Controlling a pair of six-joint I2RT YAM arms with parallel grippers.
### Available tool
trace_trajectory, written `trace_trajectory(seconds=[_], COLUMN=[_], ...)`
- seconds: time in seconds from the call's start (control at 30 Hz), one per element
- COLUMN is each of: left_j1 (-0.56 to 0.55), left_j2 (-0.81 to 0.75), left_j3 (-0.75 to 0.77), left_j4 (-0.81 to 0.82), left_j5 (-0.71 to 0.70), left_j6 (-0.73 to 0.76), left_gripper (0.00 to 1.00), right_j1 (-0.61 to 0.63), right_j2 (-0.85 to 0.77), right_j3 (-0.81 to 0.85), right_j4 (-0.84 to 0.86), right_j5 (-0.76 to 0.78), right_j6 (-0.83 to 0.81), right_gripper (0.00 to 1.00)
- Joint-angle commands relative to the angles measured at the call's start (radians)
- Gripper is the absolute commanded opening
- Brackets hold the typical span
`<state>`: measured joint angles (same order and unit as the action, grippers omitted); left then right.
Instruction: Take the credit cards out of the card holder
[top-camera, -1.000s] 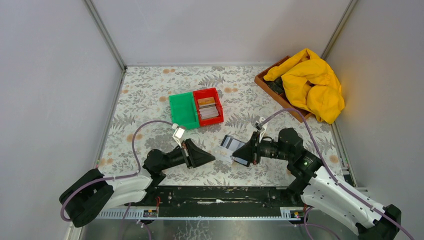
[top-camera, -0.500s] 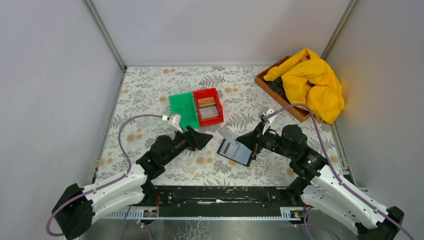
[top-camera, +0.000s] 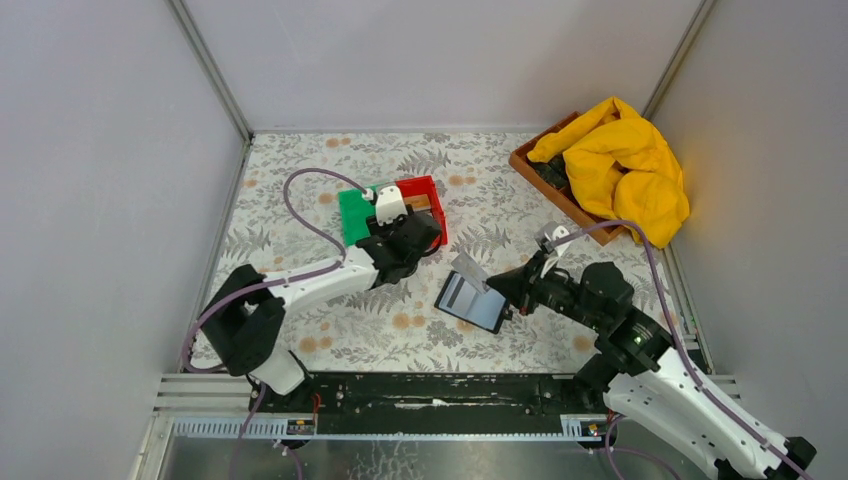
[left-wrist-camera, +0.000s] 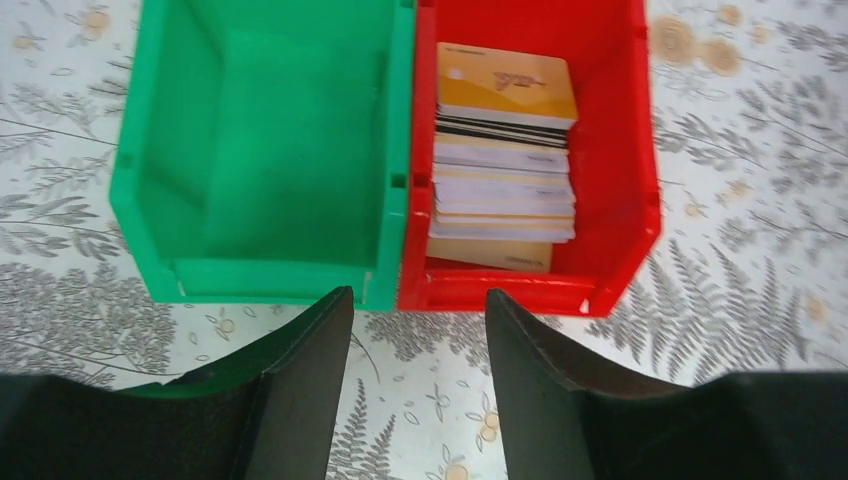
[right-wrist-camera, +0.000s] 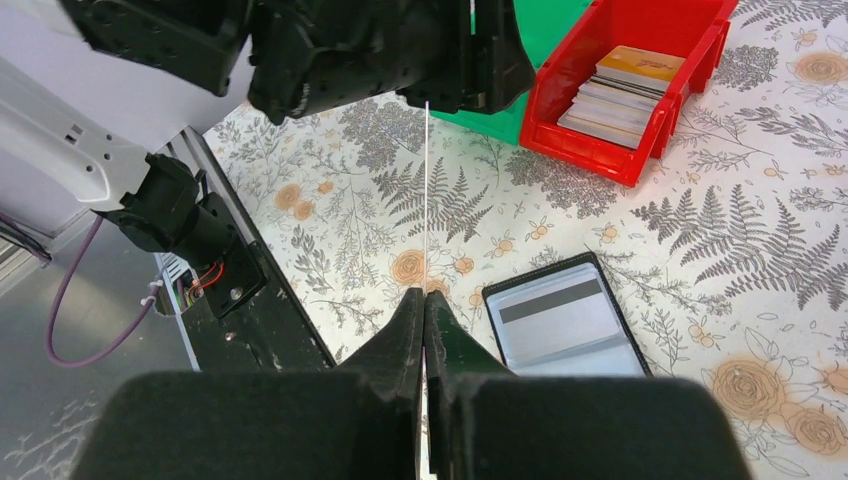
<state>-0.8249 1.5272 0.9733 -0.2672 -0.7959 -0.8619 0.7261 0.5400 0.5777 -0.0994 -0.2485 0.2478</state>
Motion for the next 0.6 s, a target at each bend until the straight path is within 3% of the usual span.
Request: trace_trajectory(seconds=[0.0,0.23,0.57], left_j1=[0.011,0.115,0.147], left_j2=[0.077,0.171,0.297], left_j3=[0.096,0.119,0.198], left_j4=[-0.155,-0.061,-0.004], left_j5=[-0.167,-0.034,0.076], left_j6=[-0.048,0.023,0.132], left_gripper=[0.6,0.62,0.6], right_j1=[-0.004,-0.004,-0.004], right_j2=[-0.042,-0.051,-0.039], right_j3=[-0.002,-0.012,-0.016], right_j4=[-0.023,-0.017,-0.012], right_j5=[0.024,0.012,0.007], right_j6=[-0.012,-0.01,-0.012], right_gripper=[0.0,0.0,0.0])
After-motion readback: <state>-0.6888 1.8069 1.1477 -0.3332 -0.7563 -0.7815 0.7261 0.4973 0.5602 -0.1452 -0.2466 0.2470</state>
